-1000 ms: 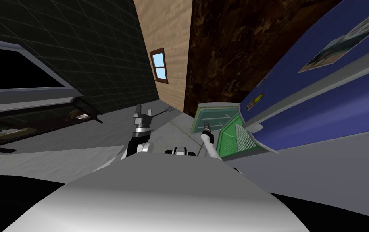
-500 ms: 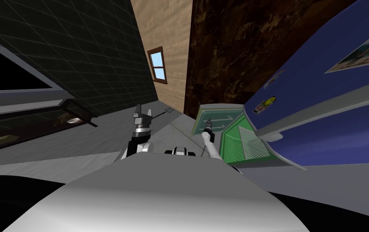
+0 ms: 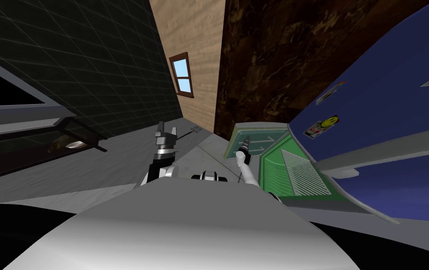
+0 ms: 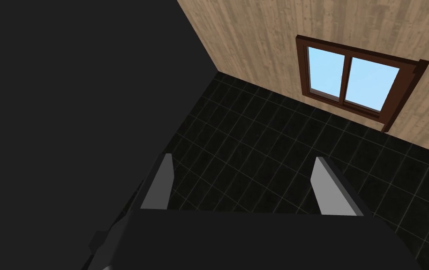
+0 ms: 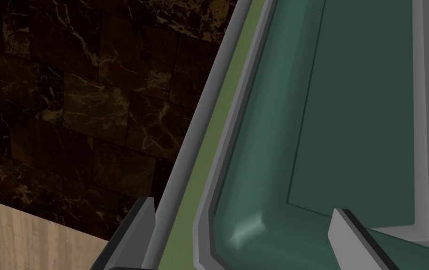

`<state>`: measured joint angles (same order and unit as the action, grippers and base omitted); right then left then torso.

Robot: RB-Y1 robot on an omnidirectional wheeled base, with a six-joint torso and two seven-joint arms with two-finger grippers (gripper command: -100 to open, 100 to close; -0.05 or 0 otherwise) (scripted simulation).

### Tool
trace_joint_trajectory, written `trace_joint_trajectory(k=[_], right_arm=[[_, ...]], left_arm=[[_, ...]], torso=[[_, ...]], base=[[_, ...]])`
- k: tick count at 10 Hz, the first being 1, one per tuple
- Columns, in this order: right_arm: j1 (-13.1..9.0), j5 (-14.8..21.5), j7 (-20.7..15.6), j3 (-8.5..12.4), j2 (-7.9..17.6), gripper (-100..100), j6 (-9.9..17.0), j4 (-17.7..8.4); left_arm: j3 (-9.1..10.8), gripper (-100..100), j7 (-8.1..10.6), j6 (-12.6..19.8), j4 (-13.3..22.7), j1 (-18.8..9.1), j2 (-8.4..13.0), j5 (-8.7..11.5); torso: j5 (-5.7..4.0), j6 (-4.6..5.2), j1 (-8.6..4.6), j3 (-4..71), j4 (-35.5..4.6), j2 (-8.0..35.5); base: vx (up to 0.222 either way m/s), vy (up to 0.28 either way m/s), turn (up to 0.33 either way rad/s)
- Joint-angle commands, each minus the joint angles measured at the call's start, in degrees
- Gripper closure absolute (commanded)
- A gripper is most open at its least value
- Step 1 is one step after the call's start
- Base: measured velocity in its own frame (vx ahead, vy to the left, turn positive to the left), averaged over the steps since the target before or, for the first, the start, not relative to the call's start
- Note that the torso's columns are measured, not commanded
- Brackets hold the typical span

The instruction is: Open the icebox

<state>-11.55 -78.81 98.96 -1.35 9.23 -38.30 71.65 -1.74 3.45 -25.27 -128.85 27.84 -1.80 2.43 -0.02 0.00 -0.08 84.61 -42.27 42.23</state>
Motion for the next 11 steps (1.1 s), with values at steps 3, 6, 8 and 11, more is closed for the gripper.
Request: trace_joint_trajectory(k=[3, 6, 8, 11], right_arm=[[-1.36, -5.49, 3.41, 2.81, -1.41, -100, -4.90, 2.91], [-2.27, -8.97, 5.60, 4.61, -1.83, -100, -7.96, 4.68], [-2.89, -11.36, 7.10, 5.84, -2.01, -100, -10.06, 5.89], [-3.61, -14.08, 8.77, 7.27, -2.18, -100, -12.47, 7.25]], left_arm=[[0.00, 0, 0.00, 0.00, 0.00, 0.01, 0.00, 0.00], [0.00, 0, 0.00, 0.00, 0.00, 0.00, 0.00, 0.00], [0.00, 0, 0.00, 0.00, 0.00, 0.00, 0.00, 0.00], [0.00, 0, 0.00, 0.00, 0.00, -0.01, 0.00, 0.00]], torso=[[0.03, 0.00, 0.13, 0.02, 0.01, -0.04], [-0.01, 0.01, -0.07, -0.13, -0.06, 0.21], [0.02, 0.00, 0.11, -0.02, -0.01, 0.03], [0.01, 0.00, 0.03, -0.07, -0.03, 0.13]], base=[[0.196, 0.125, -0.046], [0.154, 0.096, -0.041], [0.169, 0.118, -0.055], [0.148, 0.114, -0.034]])
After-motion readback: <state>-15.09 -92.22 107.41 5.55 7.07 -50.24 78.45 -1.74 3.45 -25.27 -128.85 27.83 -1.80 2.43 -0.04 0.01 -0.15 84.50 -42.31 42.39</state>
